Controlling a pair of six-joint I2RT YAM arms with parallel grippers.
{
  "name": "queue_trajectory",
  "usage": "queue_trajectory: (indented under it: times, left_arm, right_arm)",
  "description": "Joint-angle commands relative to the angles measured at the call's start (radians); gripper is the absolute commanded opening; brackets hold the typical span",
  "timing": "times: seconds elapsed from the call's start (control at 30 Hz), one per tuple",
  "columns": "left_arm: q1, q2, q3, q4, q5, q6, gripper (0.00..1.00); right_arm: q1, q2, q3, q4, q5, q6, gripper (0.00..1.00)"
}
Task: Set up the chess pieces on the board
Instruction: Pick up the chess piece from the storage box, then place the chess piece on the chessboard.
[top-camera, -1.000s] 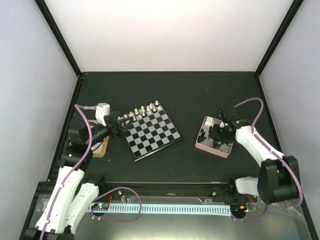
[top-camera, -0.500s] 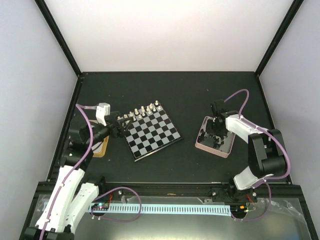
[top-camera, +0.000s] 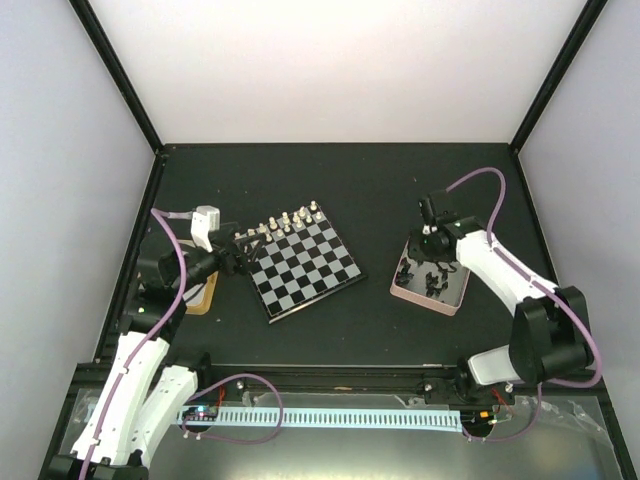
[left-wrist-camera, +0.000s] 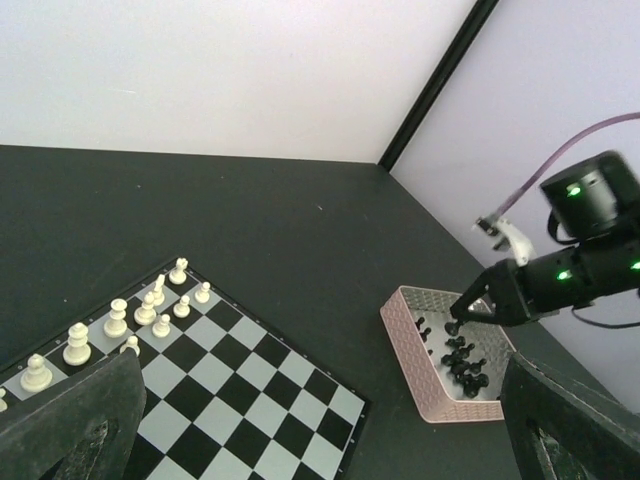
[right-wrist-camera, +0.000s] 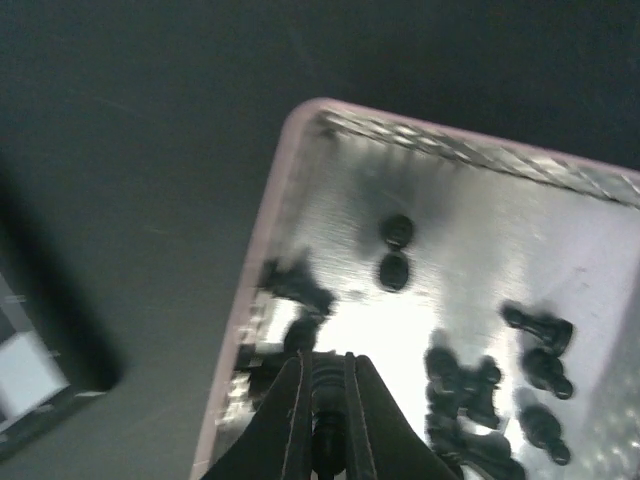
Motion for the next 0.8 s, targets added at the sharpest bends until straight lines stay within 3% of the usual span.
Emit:
queue_trajectory:
  times: [0.0, 0.37, 0.77]
  left_arm:
    - [0.008, -0.018, -0.004, 0.005, -0.024, 0.019, 0.99]
    - [0.008, -0.042, 0.010, -0.065, -0.152, 0.022, 0.99]
    - [0.009, -0.043, 0.015, -0.074, -0.164, 0.023, 0.99]
  right_arm:
    - [0.082, -0.049, 0.091, -0.038, -0.069, 0.020, 0.01]
    - [0.365, 0.169, 0.309, 0.001, -0.054, 0.074, 0.02]
    - [0.555, 0.375, 0.400, -0.018, 0.045, 0.102, 0.02]
